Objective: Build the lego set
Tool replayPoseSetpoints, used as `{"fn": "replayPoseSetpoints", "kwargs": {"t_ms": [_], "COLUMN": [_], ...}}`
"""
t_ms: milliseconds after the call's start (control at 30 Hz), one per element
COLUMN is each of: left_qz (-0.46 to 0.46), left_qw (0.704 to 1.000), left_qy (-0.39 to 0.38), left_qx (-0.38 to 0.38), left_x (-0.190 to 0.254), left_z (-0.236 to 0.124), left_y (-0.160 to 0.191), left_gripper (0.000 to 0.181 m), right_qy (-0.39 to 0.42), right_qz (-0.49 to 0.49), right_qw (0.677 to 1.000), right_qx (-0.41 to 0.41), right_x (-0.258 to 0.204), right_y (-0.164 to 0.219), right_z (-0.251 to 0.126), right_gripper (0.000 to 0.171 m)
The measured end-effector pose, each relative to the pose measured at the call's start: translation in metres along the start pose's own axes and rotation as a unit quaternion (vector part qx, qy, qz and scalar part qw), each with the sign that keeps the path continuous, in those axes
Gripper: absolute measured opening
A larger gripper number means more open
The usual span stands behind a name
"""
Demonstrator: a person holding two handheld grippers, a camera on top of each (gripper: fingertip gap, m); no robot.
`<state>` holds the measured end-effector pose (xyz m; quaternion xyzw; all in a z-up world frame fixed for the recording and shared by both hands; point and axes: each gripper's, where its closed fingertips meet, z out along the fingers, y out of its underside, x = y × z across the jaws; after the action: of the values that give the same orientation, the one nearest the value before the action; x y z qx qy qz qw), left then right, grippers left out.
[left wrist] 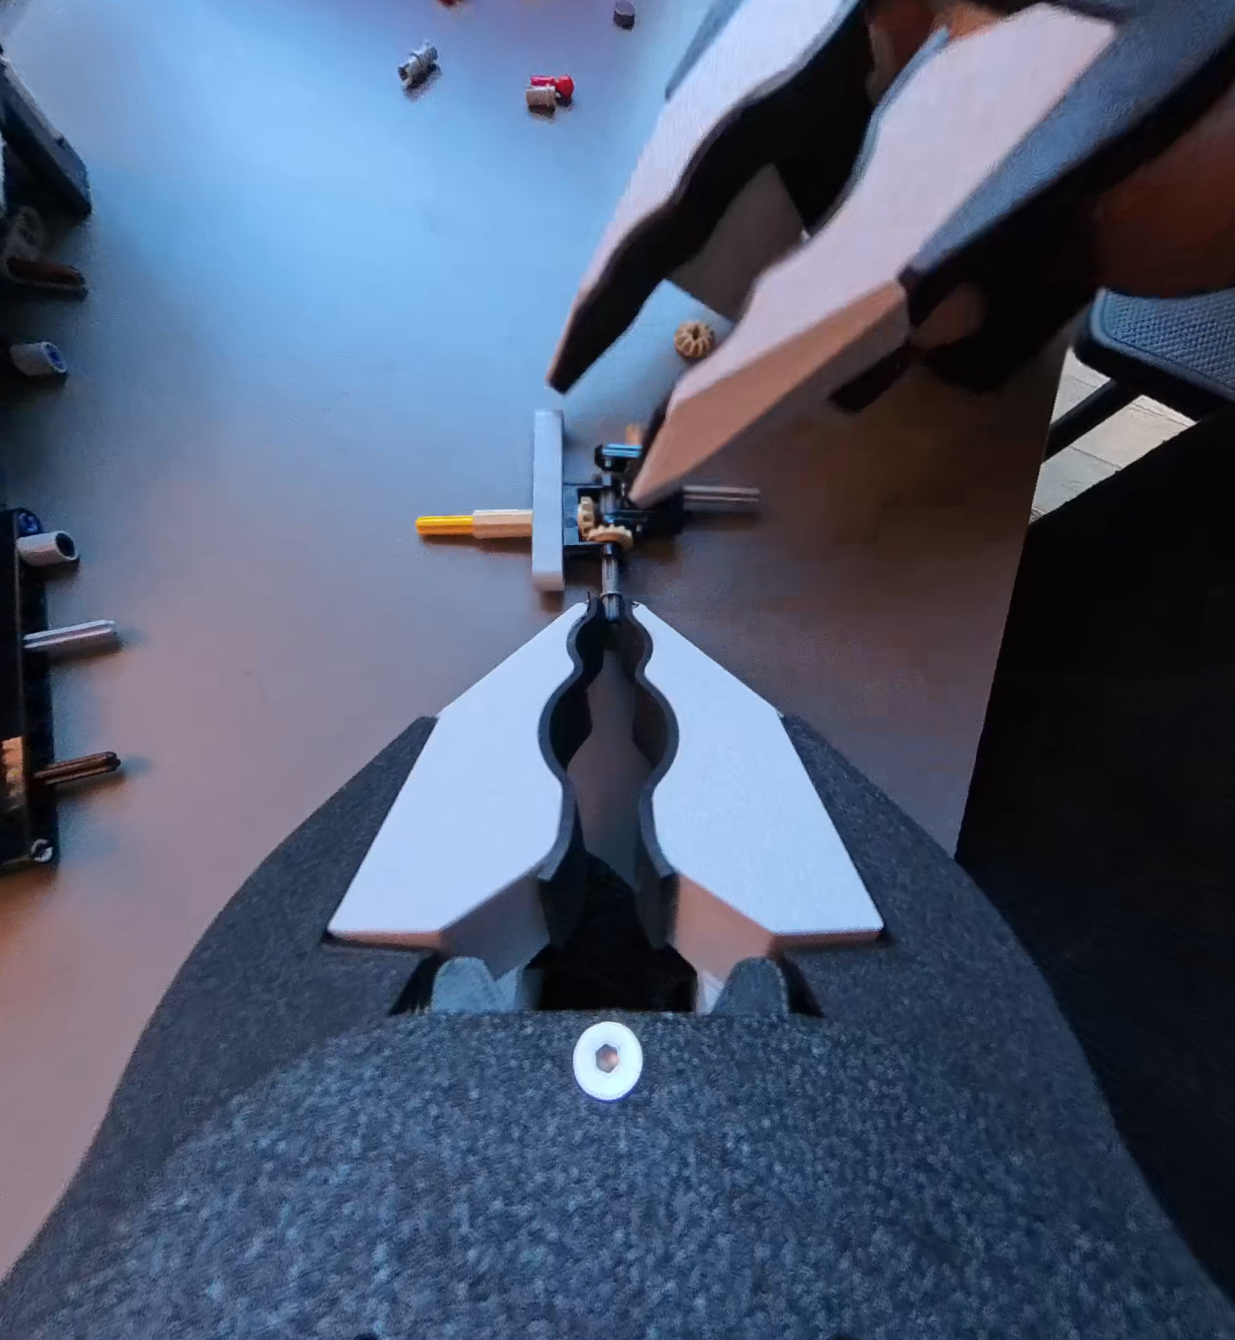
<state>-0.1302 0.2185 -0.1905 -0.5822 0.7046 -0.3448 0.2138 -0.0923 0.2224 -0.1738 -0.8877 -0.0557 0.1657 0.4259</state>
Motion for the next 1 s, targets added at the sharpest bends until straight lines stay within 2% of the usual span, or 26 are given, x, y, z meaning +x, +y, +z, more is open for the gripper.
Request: {"fn": "replayPoseSetpoints", "kwargs": {"t_ms": [133, 433, 1000], "left_qz": [0.002, 0.005, 0.012], "left_qw": [1.000, 1.000, 1.000], "left_qy": [-0.005, 0.015, 0.002], "left_qx": [0.000, -0.002, -0.002], "left_x": [-0.001, 0.002, 0.004], "left_z": [0.000, 0.001, 0.004], "left_y": [0.000, 0.000, -0.003], "left_gripper": [0.001, 0.001, 0.001], "right_qy": [-0.040, 0.001, 0.011], "right_qz": [0.036, 0.004, -0.013], "right_qw": [0.998, 1.000, 0.999], "right_qx": [-0.015, -0.030, -0.031], "right_x": [0.003, 0.007, 0.004], "right_y": [0.001, 0.006, 0.007], "right_z": [0.003, 0.008, 0.009], "right_gripper": [0.056, 0.034, 0.030]}}
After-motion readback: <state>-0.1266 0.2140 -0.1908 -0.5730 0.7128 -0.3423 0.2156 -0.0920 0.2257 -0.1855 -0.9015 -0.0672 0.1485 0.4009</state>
